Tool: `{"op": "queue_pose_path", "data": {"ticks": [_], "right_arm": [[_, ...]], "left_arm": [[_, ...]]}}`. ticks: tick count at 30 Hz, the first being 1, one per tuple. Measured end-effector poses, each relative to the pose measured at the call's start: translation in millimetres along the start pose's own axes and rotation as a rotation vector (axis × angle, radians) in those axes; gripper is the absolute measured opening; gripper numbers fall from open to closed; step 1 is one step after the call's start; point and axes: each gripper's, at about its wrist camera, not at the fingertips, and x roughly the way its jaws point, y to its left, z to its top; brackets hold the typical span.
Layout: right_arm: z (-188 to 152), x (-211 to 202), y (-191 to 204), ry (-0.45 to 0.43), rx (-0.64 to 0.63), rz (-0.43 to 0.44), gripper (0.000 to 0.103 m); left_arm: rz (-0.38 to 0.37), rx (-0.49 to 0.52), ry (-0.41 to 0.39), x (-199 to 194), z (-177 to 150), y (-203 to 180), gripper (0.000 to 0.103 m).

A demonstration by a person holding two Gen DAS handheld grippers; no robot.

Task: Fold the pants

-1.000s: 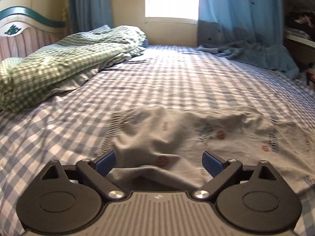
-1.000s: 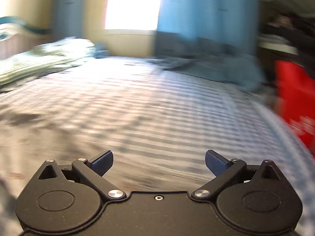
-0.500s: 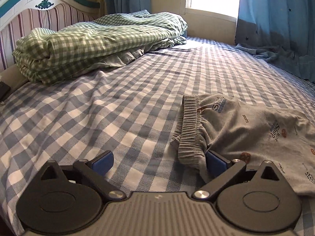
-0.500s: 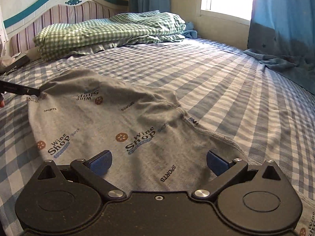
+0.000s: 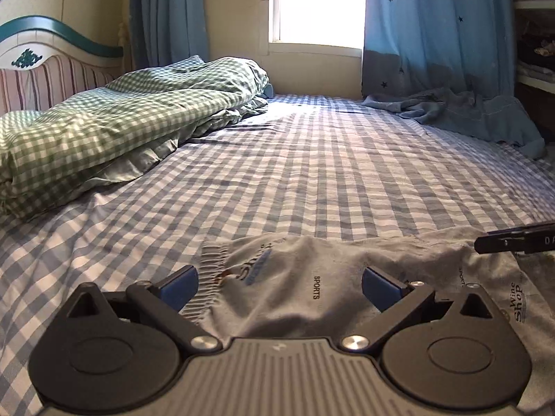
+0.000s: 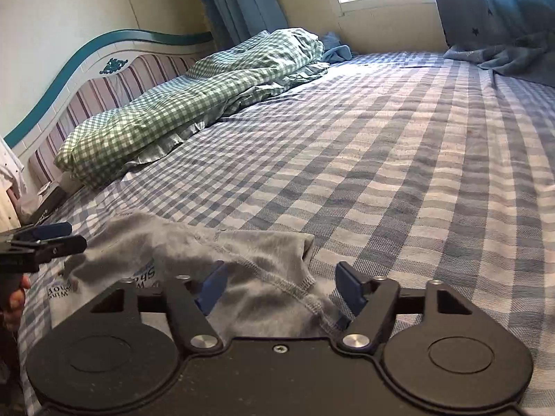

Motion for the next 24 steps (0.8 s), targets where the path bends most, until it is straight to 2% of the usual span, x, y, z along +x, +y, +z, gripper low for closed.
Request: {"op": "queue_pose_path", "data": {"ticks": [1,3,4,6,8,10,11,12,14,17,19,20,21,24], "right_arm": [[0,2,1,0.000,-0.001,-0.003,0.045],[-2,5,8,0.002,-0.032,-0.025,0.024],[-5,4,14,0.000,-0.069,-0.043,0.019],[-13,-2,28,-0.016,-0.161,-0.081,0.016],[-21,-8,43,-0.025,-0.242,-0.081,0.016],[-25,-10,49,-0.009,-0.263,-0.058,0.022],[-25,-10,50,-0.003,-0.252,-0.048,0.030],[-23,-8,47,0.002,-0.228,-0.030,0.037],[-16,-4,36,0.003,-0.148,0.000,0.042],[-1,5,12,-0.004,0.043,0.044,0.043],[6,12,-5,-0.008,0.170,0.072,0.029],[9,16,-11,-0.008,0.216,0.077,0.006],[11,19,-13,-0.009,0.233,0.070,0.000],[18,20,-8,-0.044,0.191,-0.010,0.000]], "left_arm": [[0.015,0.020,0.005,4,-2,-5,0.103],[0.046,0.054,0.023,12,-7,-11,0.103],[0.058,0.065,0.033,14,-10,-12,0.103],[0.080,0.073,0.048,18,-17,-9,0.103],[0.083,0.056,0.066,21,-22,-5,0.103],[0.073,0.026,0.074,23,-26,0,0.103],[0.071,0.016,0.074,23,-27,1,0.103],[0.073,0.017,0.072,22,-27,1,0.103],[0.080,0.025,0.070,22,-27,0,0.103],[0.083,0.032,0.072,20,-27,-1,0.103],[0.080,0.030,0.074,20,-26,0,0.103],[0.078,0.028,0.075,20,-26,1,0.103],[0.076,0.028,0.076,20,-25,2,0.103],[0.079,0.030,0.077,21,-24,9,0.103]]}}
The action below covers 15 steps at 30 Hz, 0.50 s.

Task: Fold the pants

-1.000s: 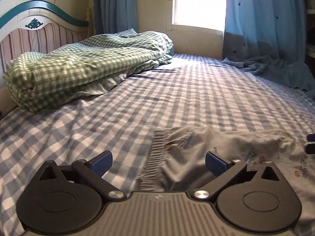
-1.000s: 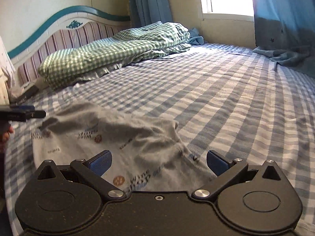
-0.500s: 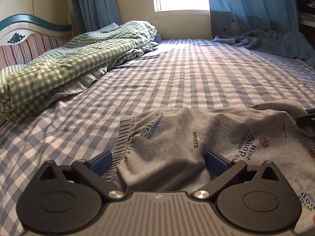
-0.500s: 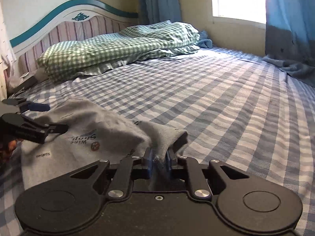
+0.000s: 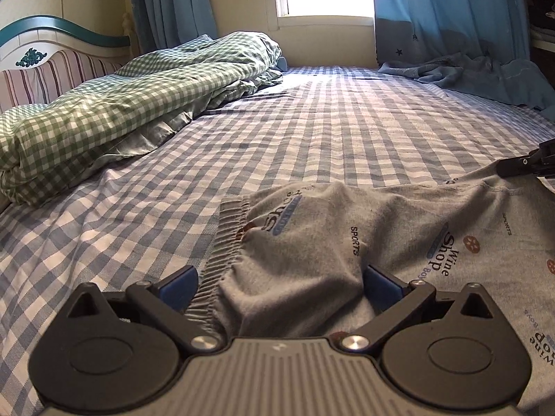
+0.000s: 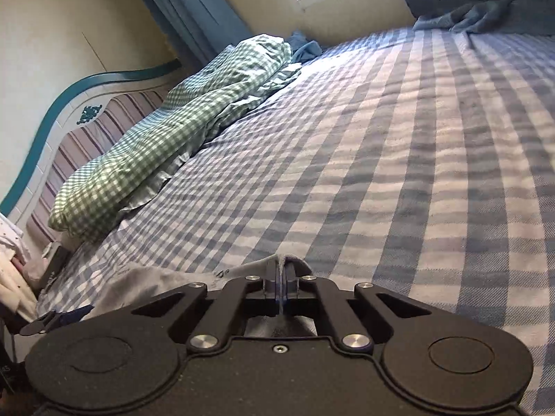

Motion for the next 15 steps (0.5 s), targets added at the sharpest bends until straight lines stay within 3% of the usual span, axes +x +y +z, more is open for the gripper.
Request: {"op": "queue_pose_path", "data": {"ticks": [5,8,11,12,15], "right_arm": [[-1,10,8,0.019,-0.080,-0.069,0.000],[-1,11,12,0.021,-0.137,-0.115,0.006],[1,3,15,-0.001,-0.156,-0.171,0.024],[1,-1,17,-0.009,-0.165,-0.187,0.039],[-3,-22,26,-0.048,-0.190,-0.191,0.068]], "left_arm": [[-0.014,-0.052,-0.006,-3,3,18,0.103],[0.010,-0.039,-0.018,-4,5,24,0.103],[0.010,-0.044,-0.051,-14,8,32,0.103],[0.008,-0.052,-0.065,-19,8,36,0.103],[-0.011,-0.115,-0.064,-31,5,55,0.103]]}}
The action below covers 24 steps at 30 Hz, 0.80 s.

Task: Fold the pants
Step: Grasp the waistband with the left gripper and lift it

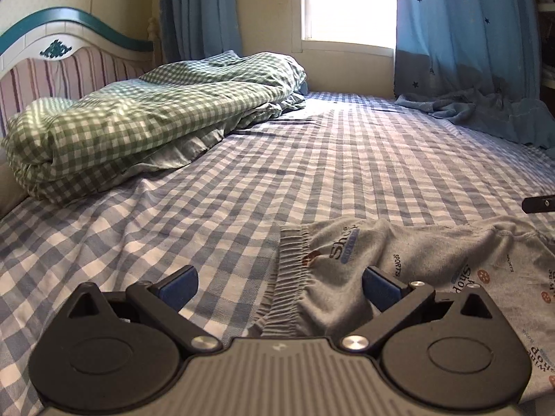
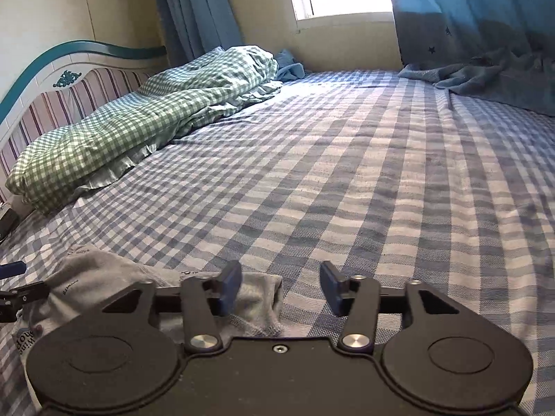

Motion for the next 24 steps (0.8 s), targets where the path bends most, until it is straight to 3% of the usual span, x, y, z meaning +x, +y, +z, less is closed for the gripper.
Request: {"op": "queue_pose_path", "data": {"ticks": [5,9,11,13,20,23,24], "right_arm": [[-22,-36,43,-0.066,-0.139,0.019,0.102],[-60,-53,85,-0.086,-0.291,-0.003,0.102],[-77,-55,100,-0.083,-0.314,-0.030,0.102],[-88,-56,109,-0.077,-0.296,-0.042,0.102],[-102,-60,122,-0.072,-0.231,-0.033,0.102],[-101,-61,122,-0.074,-0.222,-0.034,0.102],[-101,-62,122,-0.074,-0.220,-0.039,0.102]], "left_arm": [[-0.052,-0.153,0.048,-23,-17,38,0.103],[-0.153,-0.293,0.087,-32,-36,56,0.102],[-0.219,-0.372,0.110,-27,-41,61,0.093],[-0.264,-0.435,0.139,-20,-42,63,0.075],[-0.336,-0.624,0.176,2,-38,68,0.062],[-0.303,-0.684,0.181,8,-41,69,0.041],[-0.289,-0.692,0.176,9,-41,69,0.030]]}}
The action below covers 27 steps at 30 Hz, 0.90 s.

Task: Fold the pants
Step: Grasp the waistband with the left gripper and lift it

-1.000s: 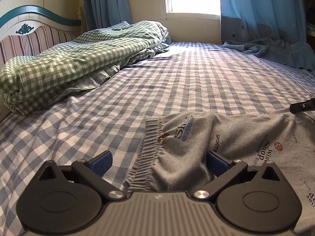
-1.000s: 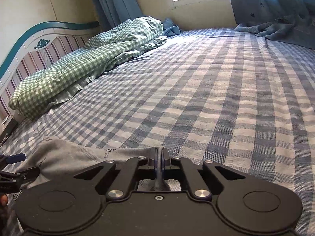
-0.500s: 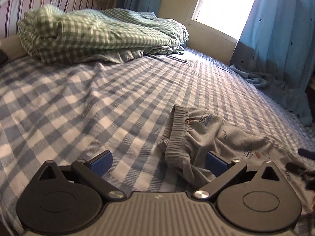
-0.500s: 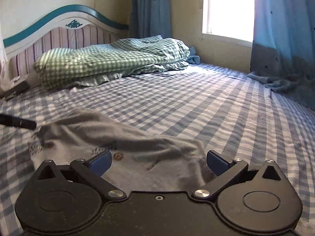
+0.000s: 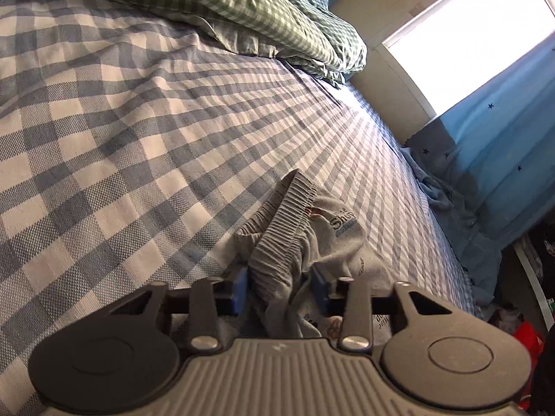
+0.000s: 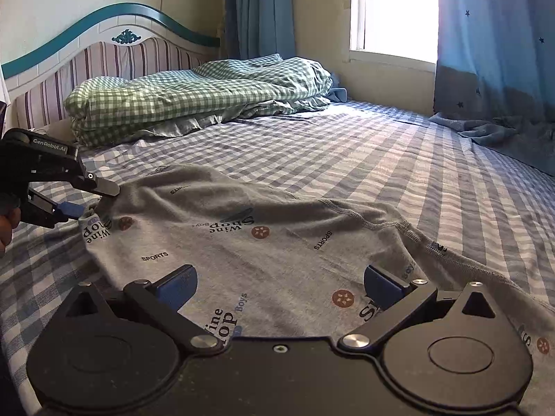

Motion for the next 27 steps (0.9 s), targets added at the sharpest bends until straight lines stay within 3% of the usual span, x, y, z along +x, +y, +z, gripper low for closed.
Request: {"op": "queue_pose_path", "data": {"ticks": [4,9,11,14,18,21,27], "right_arm": [[-1,1,-3,0.002,0.011,-0.015,0.102],[-7,2,-3,0.014,-0.005,-0.041,0.102],[-9,3,-2,0.023,-0.010,-0.048,0.102],[-11,6,-2,0.041,-0.014,-0.055,0.102],[-13,6,-5,0.048,-0.003,-0.047,0.102],[-13,9,-6,0.065,0.003,-0.052,0.102],[-14,9,-2,0.064,-0.024,-0.057,0.102]], "left_arm": [[0.026,0.063,-0.062,-8,-5,-14,0.018],[0.113,0.385,-0.204,-20,-17,-61,0.016],[0.167,0.453,-0.194,-10,-21,-65,0.016],[0.176,0.417,-0.133,3,-22,-50,0.018],[0.074,0.284,-0.119,-5,-15,-26,0.031],[0.047,0.210,-0.086,-4,-6,-15,0.031],[0.015,0.152,-0.079,-5,0,-12,0.024]]}}
